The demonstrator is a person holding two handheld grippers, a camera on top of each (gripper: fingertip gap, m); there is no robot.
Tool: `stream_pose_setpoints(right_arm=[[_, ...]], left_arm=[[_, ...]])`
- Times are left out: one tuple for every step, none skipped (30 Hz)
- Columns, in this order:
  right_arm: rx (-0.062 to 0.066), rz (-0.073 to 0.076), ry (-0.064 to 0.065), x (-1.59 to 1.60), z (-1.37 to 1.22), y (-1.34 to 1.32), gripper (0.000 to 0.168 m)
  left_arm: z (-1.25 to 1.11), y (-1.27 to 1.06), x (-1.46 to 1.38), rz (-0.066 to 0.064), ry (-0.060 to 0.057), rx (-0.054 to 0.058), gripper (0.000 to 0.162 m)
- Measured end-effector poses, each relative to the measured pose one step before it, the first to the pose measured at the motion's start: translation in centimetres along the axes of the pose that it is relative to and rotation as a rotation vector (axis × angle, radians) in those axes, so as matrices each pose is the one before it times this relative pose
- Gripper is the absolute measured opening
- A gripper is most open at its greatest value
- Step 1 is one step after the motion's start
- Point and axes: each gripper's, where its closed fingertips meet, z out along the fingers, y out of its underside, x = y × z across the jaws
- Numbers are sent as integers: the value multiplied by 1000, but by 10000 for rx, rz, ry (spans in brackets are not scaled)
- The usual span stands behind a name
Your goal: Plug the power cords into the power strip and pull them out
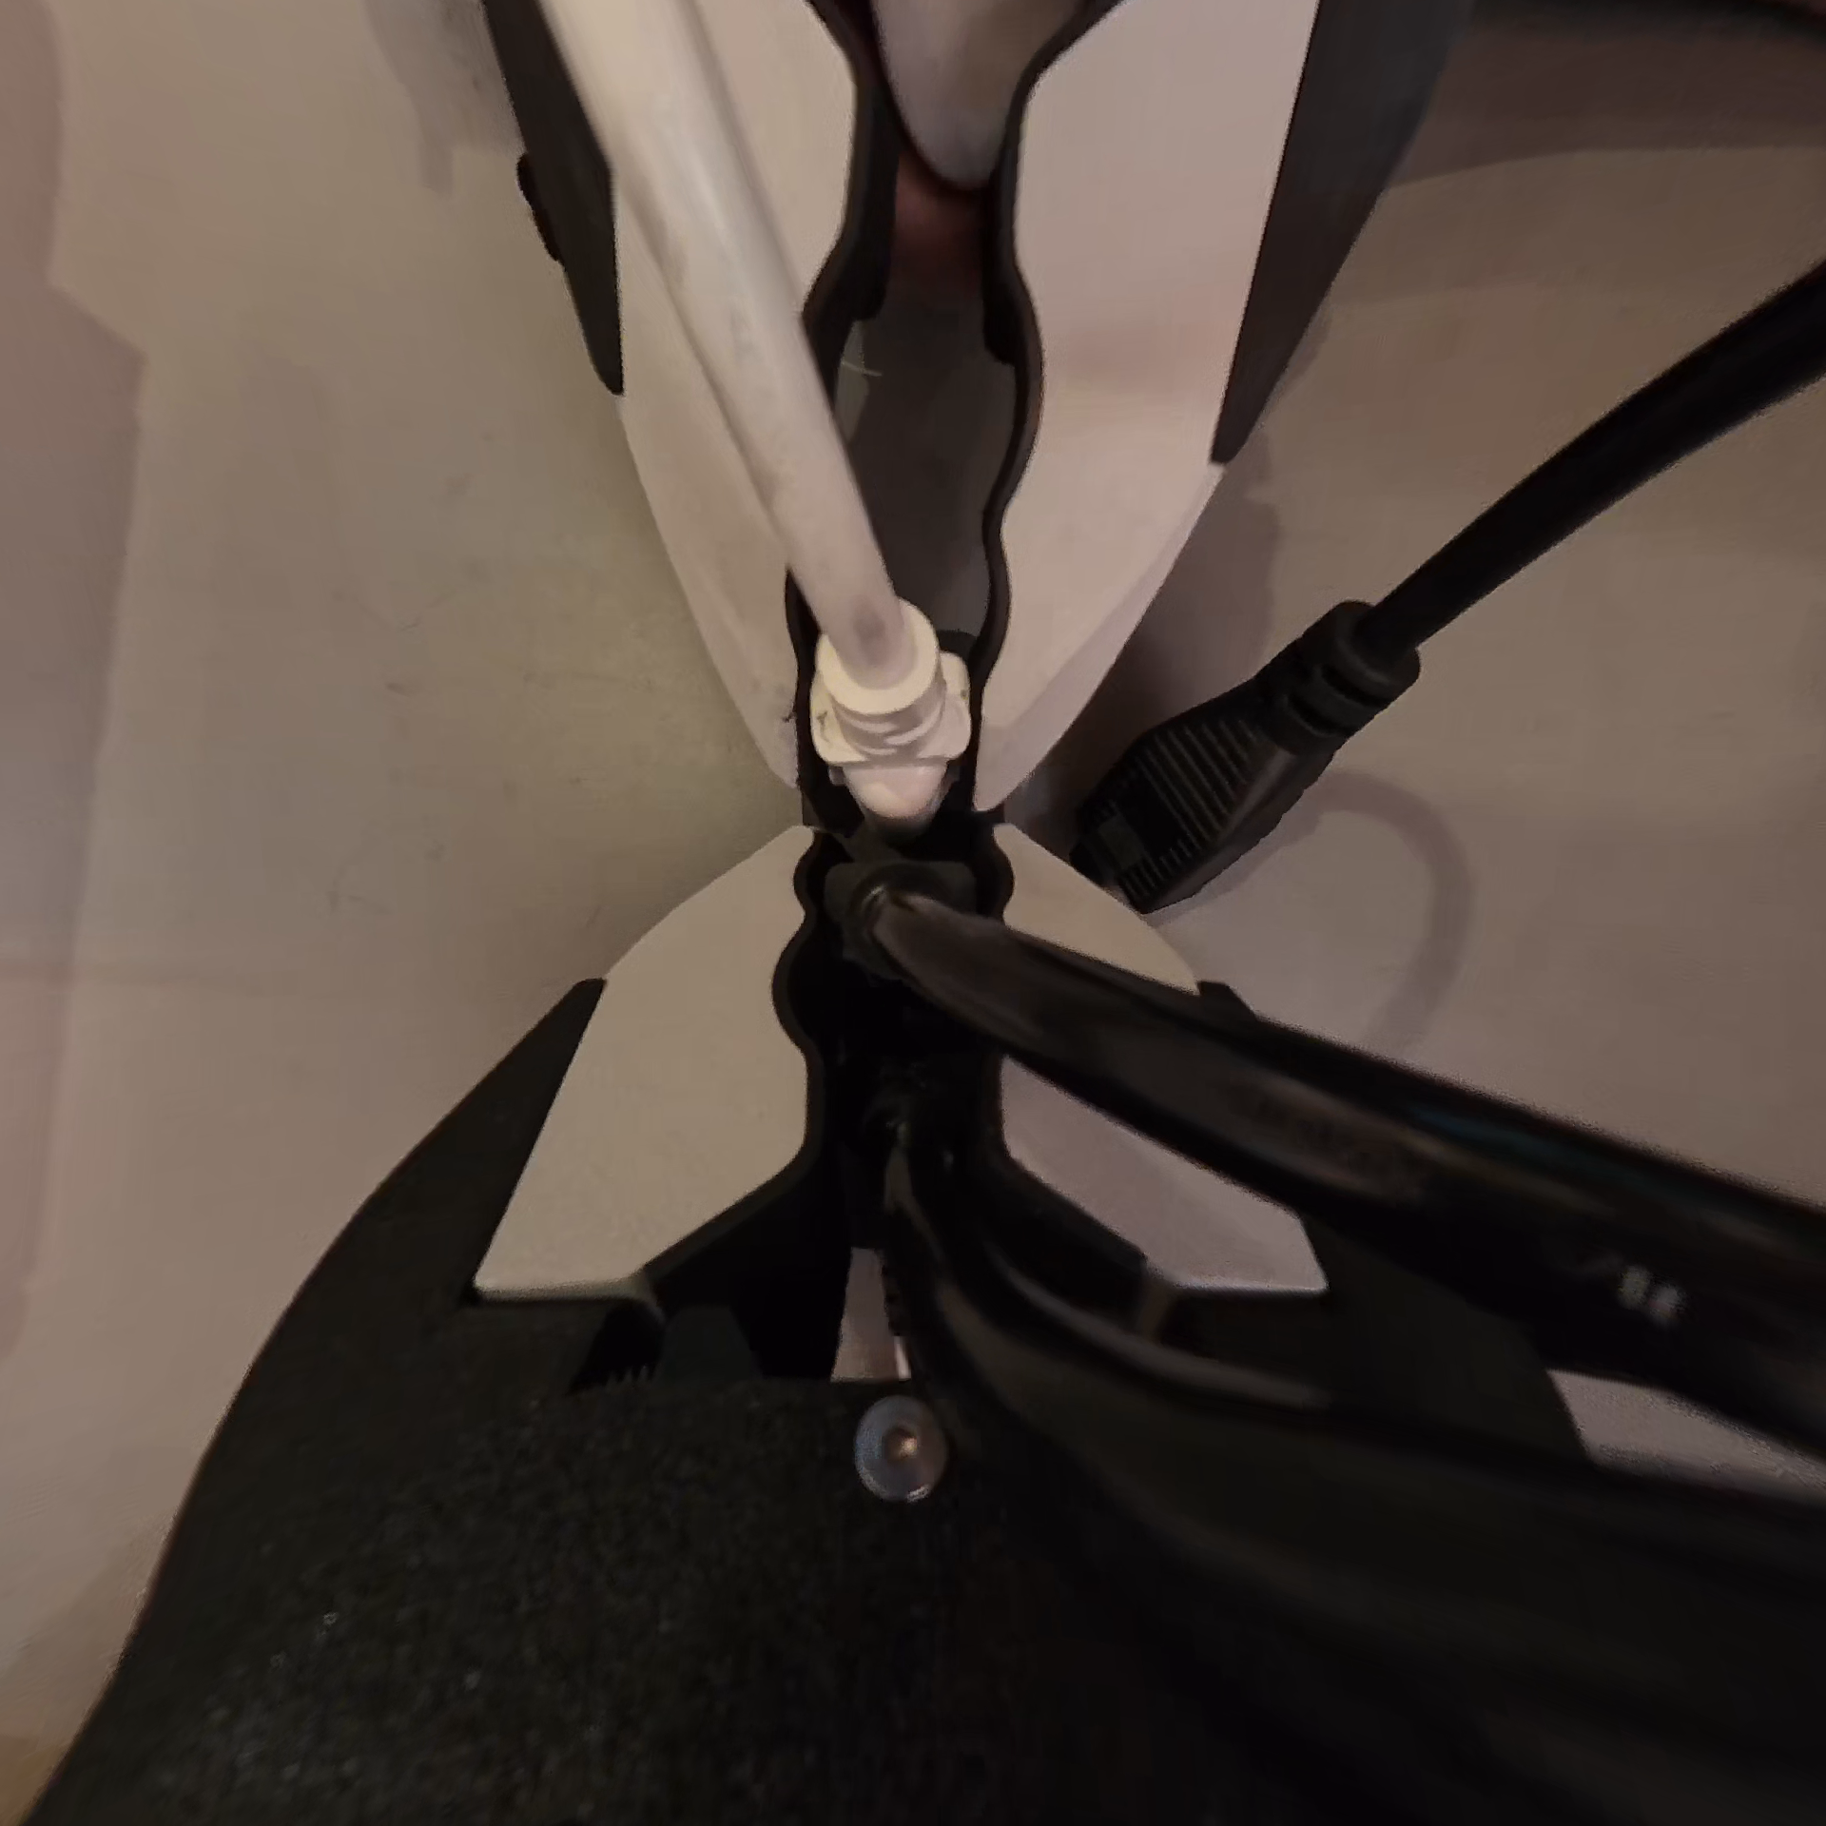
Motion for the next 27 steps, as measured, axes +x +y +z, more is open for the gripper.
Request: stream_pose_setpoints(right_arm=[[17,32,58,104,-52,-16,21],[77,-28,-2,-63,-59,-79,21],[-23,-14,34,30,16,38,21],[-22,-21,-9,-33,6,20,21],[14,7,-14,-28,-9,-8,21],[18,81,17,105,-31,-25,21],[67,33,-15,-26,-36,-79,21],[46,25,-7,-10,-10,-63,21],[-31,37,43,88,-8,39,21],[32,16,0,-67,-1,-35,21],[-26,-5,64,66,-14,34,21],[-10,-49,-14,-100,-33,27,21],[64,15,-37,-100,-12,-84,21],[1,39,17,91,-19,-2,21],[48,25,-21,1,-3,-72,21],[-51,-6,62,61,32,57,21],[-27,-56,29,-86,-31,35,21],[37,37,-17,-4,-17,-19,21],[29,91,11,147,-43,-48,21],[99,14,-44,-33,-56,-127,21],[-16,-38,59,59,-6,12,21],[0,-92,46,-45,-45,-17,21],[59,-24,-5,-38,-9,-58,21],[30,34,36,89,-29,-66,21],[37,-8,-29,-72,10,-59,20],[-75,-74,49,22,71,58,20],[-18,-6,30,-33,48,-44,21]], left_arm=[[8,-62,-40,123,-78,15,31],[-18,-25,9,52,-36,15,31],[29,6,-22,157,-157,-41,31],[20,12,47,84,-90,-44,31],[5,0,-12,-62,24,76,31],[-9,-34,-56,-71,41,157,31],[-51,-30,40,-66,79,67,31],[-10,20,-48,16,-27,-22,31],[6,4,-1,-65,32,13,31],[-12,-7,10,-49,41,18,31],[36,9,-21,88,-120,-11,31],[-13,-3,98,-19,-23,30,31],[-25,-2,14,-103,-1,84,32],[-11,-19,-27,-96,17,122,31],[-17,2,-25,-70,5,71,31],[36,18,-27,36,-47,8,31],[9,8,71,-35,56,41,31],[21,-28,-42,-79,35,86,31],[-12,-78,-54,-37,20,64,31],[-29,-20,-11,-13,-3,-82,31],[15,-3,-51,163,-115,-146,32],[-15,-12,54,87,9,-59,31],[-12,-3,-14,-61,41,-3,32],[-14,-46,-29,-1,-2,42,32],[28,-2,15,-57,30,-19,32],[54,10,-18,-3,-16,-66,31],[-31,10,47,72,42,8,32]])
